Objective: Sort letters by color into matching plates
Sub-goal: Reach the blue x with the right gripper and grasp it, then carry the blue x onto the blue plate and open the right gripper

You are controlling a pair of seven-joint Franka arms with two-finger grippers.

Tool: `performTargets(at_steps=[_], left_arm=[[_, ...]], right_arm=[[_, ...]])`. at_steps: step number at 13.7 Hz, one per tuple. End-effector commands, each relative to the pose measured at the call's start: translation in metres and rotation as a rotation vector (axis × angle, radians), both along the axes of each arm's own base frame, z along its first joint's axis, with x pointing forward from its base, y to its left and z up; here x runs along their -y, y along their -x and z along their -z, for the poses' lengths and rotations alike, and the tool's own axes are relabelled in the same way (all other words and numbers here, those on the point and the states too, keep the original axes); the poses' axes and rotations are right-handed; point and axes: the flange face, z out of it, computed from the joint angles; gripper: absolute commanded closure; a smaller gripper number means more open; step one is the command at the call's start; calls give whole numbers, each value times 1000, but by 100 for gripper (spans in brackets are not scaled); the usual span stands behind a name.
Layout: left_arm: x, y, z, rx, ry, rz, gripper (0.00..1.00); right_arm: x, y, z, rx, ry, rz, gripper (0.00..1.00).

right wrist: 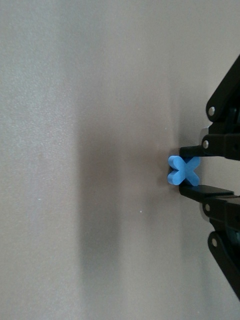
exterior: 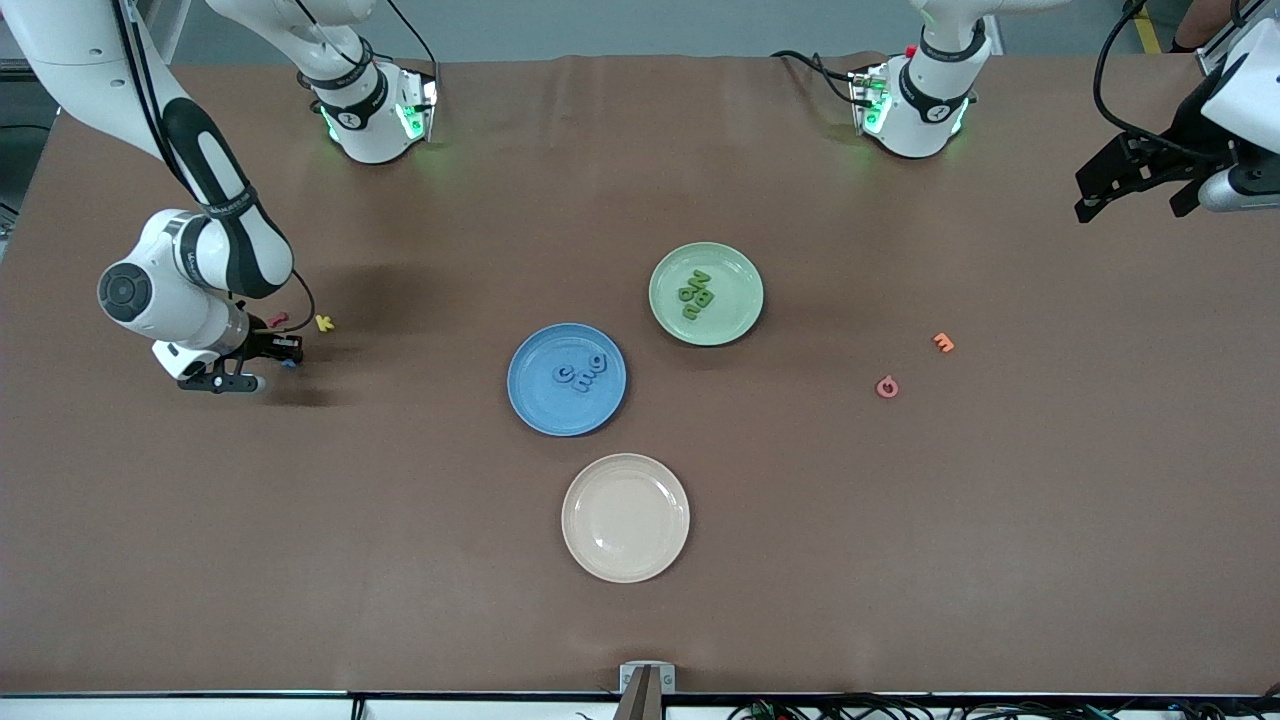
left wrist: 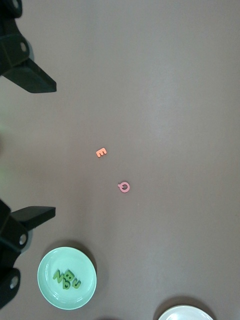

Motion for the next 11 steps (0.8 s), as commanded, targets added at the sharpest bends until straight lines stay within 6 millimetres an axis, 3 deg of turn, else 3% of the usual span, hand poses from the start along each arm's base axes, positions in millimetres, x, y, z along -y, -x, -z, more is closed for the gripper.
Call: performTargets(at_steps=[1, 3, 7, 9, 11], left_arm=[[-2, 6, -4, -5, -17, 17, 0], [-1, 6, -3, -8, -17, 18, 0], [-2, 8, -4, -12, -18, 16, 0], [-3, 8, -9, -2, -17, 15, 0], [-2, 9, -9, -3, -16, 17, 0]], right_arm=[[1, -8, -2, 14, 1, -12, 85], [-5, -20, -21, 56, 6, -31, 85], [-32, -56, -98, 49, -11, -82, 85], [-64, -77, -143, -24, -25, -119, 85], [-106, -91, -173, -35, -12, -82, 85]])
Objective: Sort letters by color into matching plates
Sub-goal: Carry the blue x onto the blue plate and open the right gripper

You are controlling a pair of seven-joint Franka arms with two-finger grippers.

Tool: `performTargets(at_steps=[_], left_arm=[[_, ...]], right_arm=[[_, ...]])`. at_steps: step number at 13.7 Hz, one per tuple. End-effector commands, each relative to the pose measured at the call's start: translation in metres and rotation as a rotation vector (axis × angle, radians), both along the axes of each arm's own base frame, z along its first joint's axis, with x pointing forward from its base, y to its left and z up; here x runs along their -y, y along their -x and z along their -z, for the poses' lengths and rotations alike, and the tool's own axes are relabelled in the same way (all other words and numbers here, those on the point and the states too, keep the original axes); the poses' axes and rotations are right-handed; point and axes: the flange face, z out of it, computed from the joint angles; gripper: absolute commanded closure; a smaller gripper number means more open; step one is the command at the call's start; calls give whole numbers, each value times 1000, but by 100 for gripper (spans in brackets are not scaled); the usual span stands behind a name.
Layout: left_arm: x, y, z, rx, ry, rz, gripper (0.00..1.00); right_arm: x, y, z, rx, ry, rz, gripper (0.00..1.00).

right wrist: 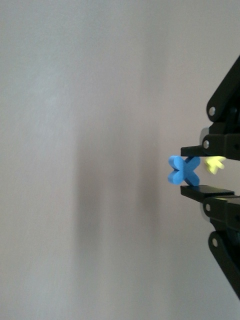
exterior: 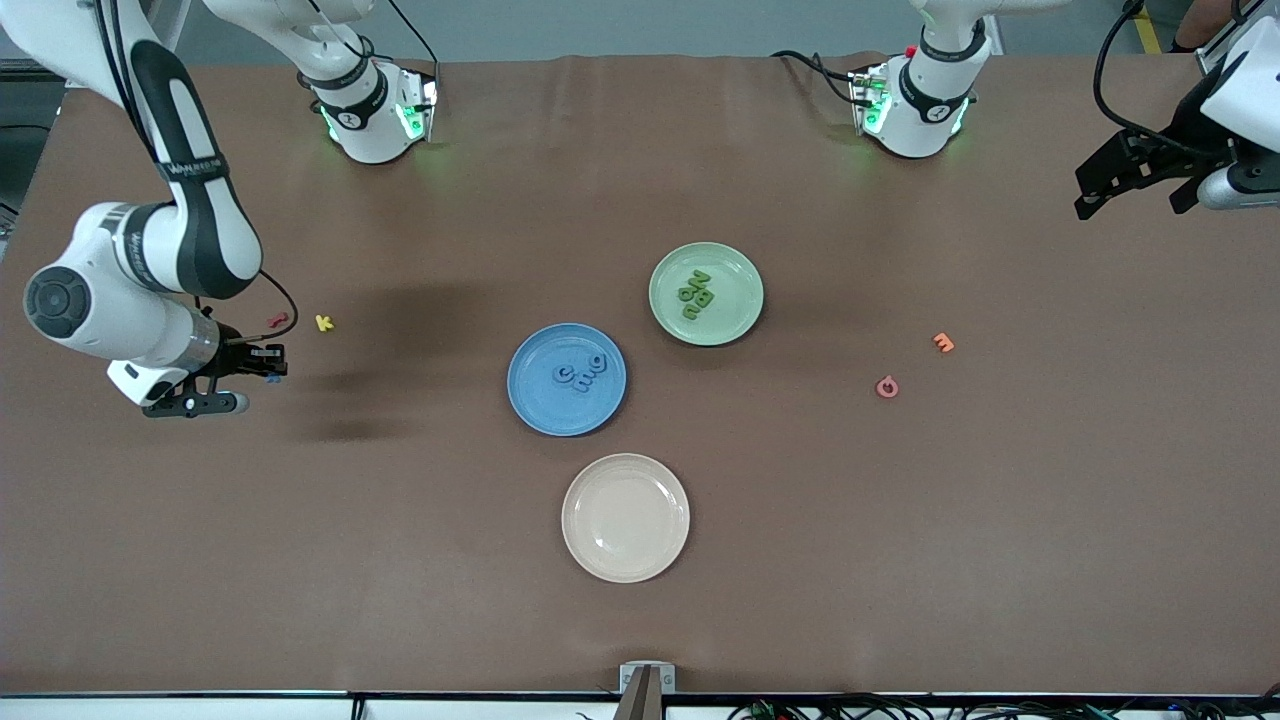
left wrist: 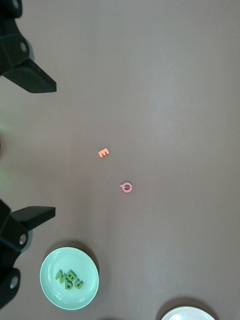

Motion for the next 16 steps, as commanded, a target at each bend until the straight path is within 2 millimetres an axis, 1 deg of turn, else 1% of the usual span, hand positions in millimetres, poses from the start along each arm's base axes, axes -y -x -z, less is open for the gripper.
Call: performTargets(at_steps=[1, 2, 4, 5, 6, 8, 10, 12, 13, 14, 15, 16], left_arm=[[-2, 7, -8, 3, -15, 17, 0], [-3, 6, -8, 3, -15, 15, 0], [-4, 6, -8, 3, -14, 11, 0], [-6, 6, -8, 3, -14, 8, 0], [-7, 6, -8, 3, -14, 6, 0], [-8, 6, -8, 3, -13, 5, 0], [-7, 6, -7, 1, -14, 6, 0], [-6, 6, -8, 1, -14, 8, 0], [-6, 6, -8, 0, -14, 8, 0], [-6, 6, -8, 1, -14, 8, 0], [-7, 6, -8, 1, -14, 8, 0], [-8, 6, -8, 1, -14, 6, 0]], right_arm=[[-62, -15, -31, -12, 27, 26, 85], [-92, -13, -32, -9, 32, 45, 85], [-164, -8, -40, 14, 48, 68, 85], [-196, -2, -41, 24, 51, 68, 85], [-218, 3, -42, 30, 44, 55, 85], [-262, 14, -43, 31, -39, 64, 85], [-293, 24, -20, 25, -44, 28, 85], [-310, 29, 1, 17, -35, 0, 85], [-326, 35, 11, 19, -33, -25, 85], [-331, 37, 20, 23, -30, -34, 85], [-332, 36, 29, 20, -25, -34, 85], [-339, 41, 36, 12, -20, -48, 85]])
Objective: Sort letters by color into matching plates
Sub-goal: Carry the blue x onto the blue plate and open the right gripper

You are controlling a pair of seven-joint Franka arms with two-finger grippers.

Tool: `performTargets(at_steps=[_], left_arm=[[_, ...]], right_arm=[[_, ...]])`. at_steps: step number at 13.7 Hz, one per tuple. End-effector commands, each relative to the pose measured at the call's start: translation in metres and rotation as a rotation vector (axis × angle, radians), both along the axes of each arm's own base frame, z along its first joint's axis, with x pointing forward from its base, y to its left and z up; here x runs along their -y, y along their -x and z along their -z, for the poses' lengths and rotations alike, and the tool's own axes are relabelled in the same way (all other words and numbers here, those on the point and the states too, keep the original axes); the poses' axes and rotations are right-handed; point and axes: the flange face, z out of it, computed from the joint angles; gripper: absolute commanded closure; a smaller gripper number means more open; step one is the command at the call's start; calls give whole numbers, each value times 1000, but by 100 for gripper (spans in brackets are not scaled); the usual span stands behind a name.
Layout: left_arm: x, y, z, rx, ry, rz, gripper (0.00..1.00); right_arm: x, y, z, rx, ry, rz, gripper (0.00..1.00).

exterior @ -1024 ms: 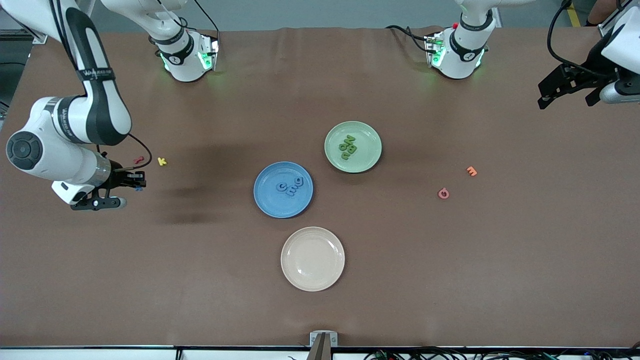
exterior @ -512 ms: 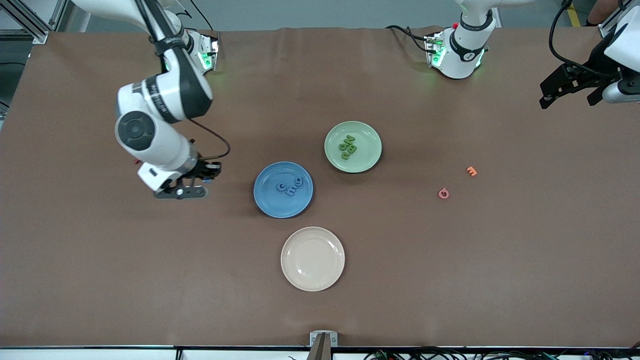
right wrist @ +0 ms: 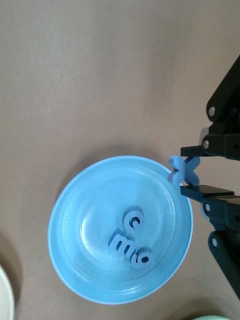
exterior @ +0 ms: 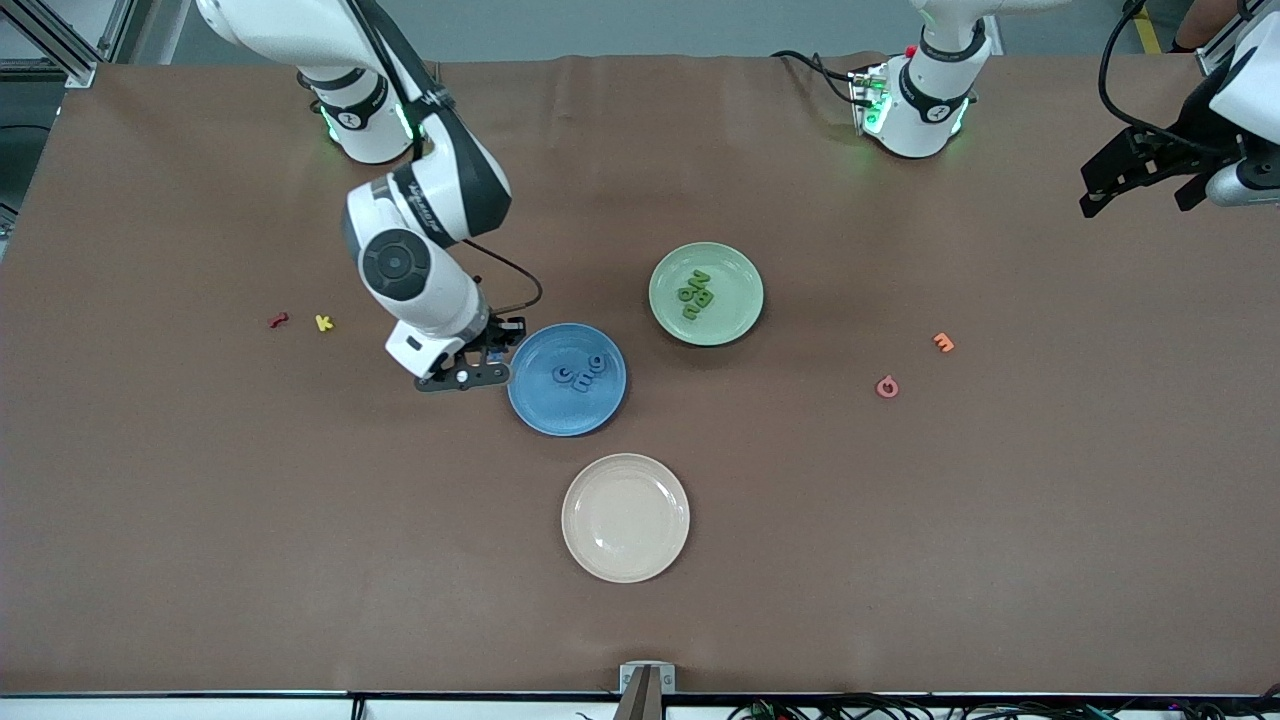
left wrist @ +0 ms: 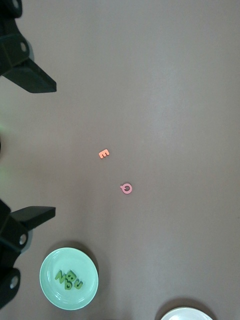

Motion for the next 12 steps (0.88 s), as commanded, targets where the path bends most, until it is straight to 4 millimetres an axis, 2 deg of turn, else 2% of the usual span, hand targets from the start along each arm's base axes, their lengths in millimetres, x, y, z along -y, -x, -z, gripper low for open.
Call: performTargets(at_steps=[1, 4, 12], left_arm=[[-4, 5, -8, 4, -14, 13, 0], [-4, 5, -7, 2, -14, 13, 0], [-1, 5, -6, 1, -15, 18, 0]], right_arm=[[-13, 1, 15, -2, -3, -2, 85], [-25, 3, 39, 17, -4, -15, 84], [-33, 1, 54, 43, -9, -37, 83]])
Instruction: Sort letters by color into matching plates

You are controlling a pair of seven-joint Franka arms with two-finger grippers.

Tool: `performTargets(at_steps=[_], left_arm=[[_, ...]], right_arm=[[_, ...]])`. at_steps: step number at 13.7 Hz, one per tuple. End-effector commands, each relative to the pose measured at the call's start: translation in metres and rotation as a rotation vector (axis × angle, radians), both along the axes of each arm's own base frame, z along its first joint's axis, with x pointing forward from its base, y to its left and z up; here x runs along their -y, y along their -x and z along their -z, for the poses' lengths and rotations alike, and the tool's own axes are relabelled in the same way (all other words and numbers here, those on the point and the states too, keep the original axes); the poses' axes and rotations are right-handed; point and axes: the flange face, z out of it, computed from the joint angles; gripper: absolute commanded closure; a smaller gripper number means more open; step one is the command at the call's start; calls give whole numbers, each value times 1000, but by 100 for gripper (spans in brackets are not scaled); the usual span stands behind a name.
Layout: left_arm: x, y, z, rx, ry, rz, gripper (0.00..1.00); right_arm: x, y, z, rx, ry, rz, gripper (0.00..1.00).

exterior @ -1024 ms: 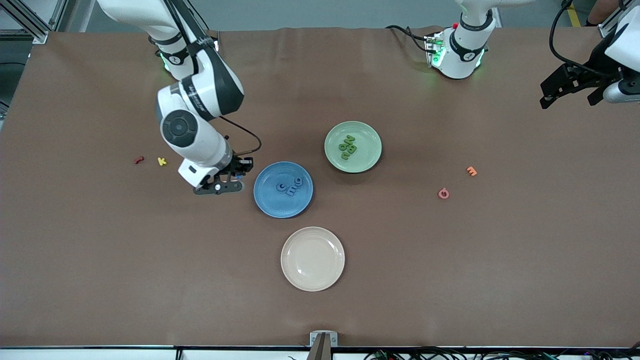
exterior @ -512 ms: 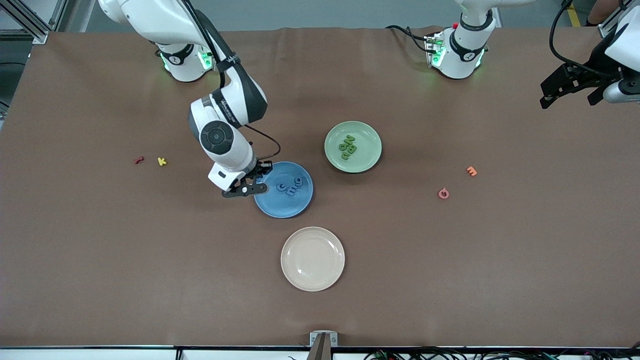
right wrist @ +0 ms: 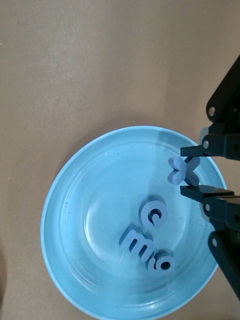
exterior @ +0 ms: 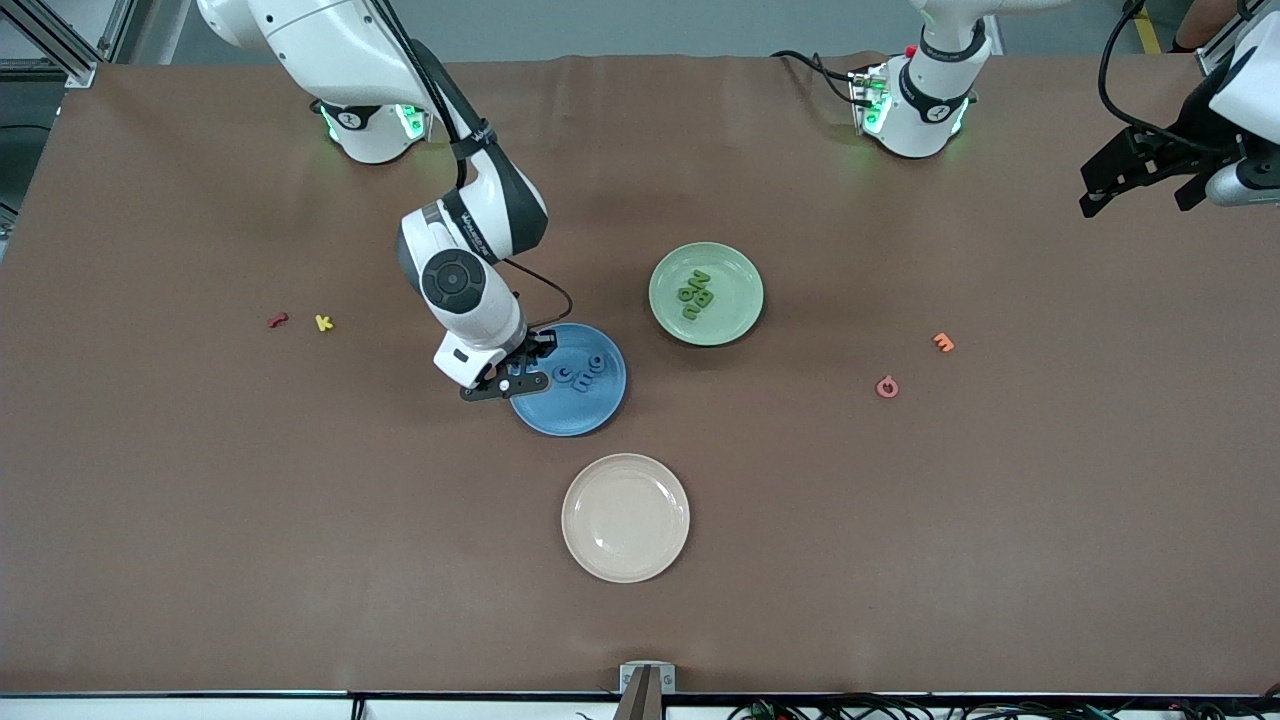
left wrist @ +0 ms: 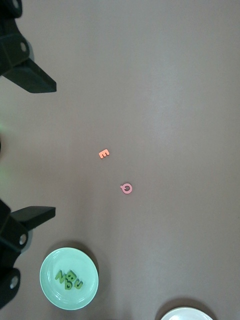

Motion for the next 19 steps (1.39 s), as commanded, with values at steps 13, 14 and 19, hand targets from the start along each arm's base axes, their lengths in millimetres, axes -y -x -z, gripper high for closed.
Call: performTargets(at_steps=[13, 14, 19], left_arm=[[1, 5, -4, -3, -2, 12, 0], [0, 5, -4, -3, -4, 12, 0], [0, 5, -5, -3, -3, 15, 0]], right_arm=[[-1, 11, -76, -86, 6, -9, 0], [5, 14, -100, -93, 2, -7, 0], [81, 32, -231, -125, -23, 55, 0]])
